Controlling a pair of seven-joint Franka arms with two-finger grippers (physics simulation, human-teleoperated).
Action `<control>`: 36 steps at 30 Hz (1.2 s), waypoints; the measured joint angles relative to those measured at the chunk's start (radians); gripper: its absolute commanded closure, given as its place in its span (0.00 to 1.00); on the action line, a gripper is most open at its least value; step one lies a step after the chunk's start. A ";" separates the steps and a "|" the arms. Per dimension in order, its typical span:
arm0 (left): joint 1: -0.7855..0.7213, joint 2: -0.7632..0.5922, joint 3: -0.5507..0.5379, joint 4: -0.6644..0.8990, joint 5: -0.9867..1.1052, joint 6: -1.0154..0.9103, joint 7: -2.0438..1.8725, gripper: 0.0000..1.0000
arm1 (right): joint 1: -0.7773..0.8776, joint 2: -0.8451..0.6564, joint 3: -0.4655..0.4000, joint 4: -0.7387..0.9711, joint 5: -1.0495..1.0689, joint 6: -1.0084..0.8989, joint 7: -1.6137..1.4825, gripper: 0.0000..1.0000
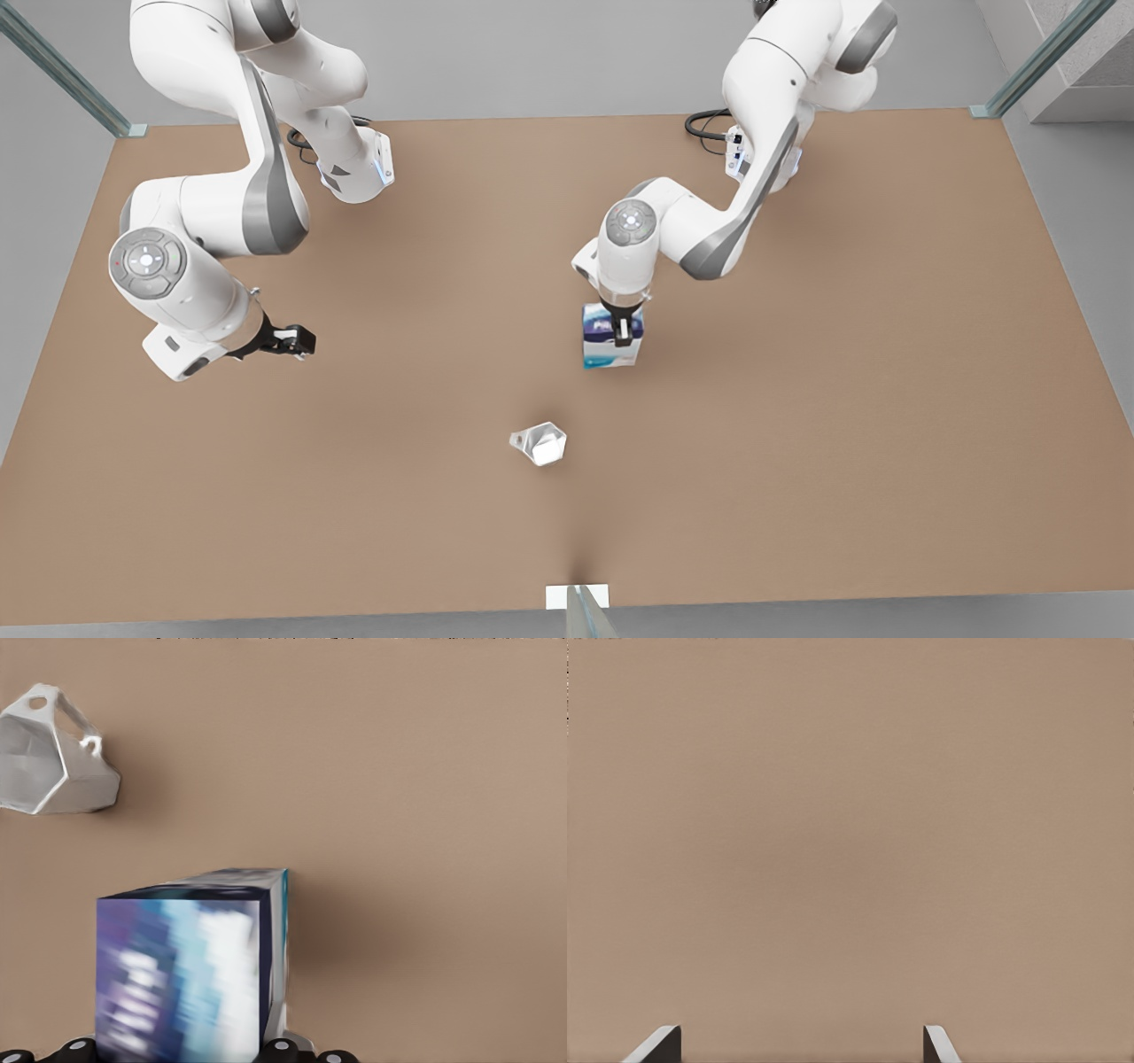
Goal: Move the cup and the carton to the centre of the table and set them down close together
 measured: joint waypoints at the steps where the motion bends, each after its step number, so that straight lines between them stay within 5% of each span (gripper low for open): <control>1: -0.010 0.006 0.010 0.012 -0.012 0.002 -0.019 0.38 | 0.000 0.001 0.000 0.000 0.000 0.000 0.000 0.00; 15: -0.147 0.163 0.012 0.177 -0.103 0.041 -0.120 0.37 | 0.001 0.002 0.000 0.000 0.000 0.002 0.000 0.00; 16: -0.149 0.165 0.015 0.176 -0.104 0.041 -0.122 0.32 | 0.001 0.002 0.000 0.000 0.000 0.002 0.000 0.00; 17: -0.152 0.167 0.021 0.176 -0.106 0.040 -0.123 0.00 | 0.001 0.002 0.000 0.000 0.000 0.002 0.000 0.00; 28: -0.138 0.095 0.049 0.174 -0.159 -0.022 -0.116 0.00 | 0.000 0.002 0.000 0.000 0.002 0.002 0.000 0.00; 33: 0.097 -0.112 0.067 0.186 -0.127 -0.377 -0.560 0.00 | 0.003 0.002 0.000 0.000 0.002 0.002 0.000 0.00; 36: 0.459 -0.174 -0.009 0.176 -0.067 -0.426 -0.927 0.00 | 0.000 0.001 0.000 0.000 0.002 0.001 0.000 0.00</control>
